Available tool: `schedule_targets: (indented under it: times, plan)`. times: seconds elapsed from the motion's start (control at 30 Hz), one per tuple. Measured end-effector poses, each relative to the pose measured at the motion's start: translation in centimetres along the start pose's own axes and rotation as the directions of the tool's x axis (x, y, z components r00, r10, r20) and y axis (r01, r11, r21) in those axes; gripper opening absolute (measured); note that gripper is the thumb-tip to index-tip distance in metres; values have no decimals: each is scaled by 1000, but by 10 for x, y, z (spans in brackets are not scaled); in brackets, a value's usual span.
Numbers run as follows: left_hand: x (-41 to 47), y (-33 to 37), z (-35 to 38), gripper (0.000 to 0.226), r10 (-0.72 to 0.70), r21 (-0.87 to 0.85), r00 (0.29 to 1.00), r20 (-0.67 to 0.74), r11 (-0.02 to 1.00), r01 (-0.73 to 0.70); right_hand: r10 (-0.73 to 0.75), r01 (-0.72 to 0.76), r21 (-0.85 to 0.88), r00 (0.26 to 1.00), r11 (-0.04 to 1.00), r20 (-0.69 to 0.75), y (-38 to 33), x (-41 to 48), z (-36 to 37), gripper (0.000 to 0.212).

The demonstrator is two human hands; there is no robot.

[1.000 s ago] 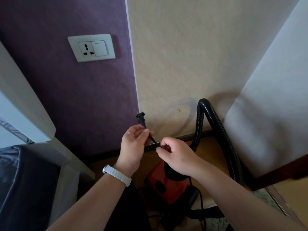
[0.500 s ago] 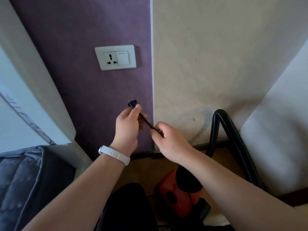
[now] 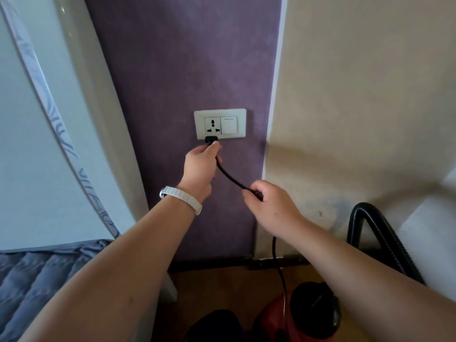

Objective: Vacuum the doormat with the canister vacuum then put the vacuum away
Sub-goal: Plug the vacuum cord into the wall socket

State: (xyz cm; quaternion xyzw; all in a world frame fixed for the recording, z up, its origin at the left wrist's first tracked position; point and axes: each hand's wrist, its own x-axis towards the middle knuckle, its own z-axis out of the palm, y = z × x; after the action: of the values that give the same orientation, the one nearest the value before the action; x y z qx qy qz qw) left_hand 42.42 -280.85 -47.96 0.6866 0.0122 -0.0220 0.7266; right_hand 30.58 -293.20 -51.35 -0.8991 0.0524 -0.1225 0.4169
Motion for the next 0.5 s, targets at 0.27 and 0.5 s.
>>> schedule_targets:
  times: [0.27,0.5]
  plan:
    - [14,10,7,25,-19,-13,1000,24,1000,19,-18,16,-25,997,1000,-70,-5,12,-2,35]
    - [17,10,10,25,-126,-103,991,42,986,130,3,-3,7,998,1000,-60,-7,10,-6,32]
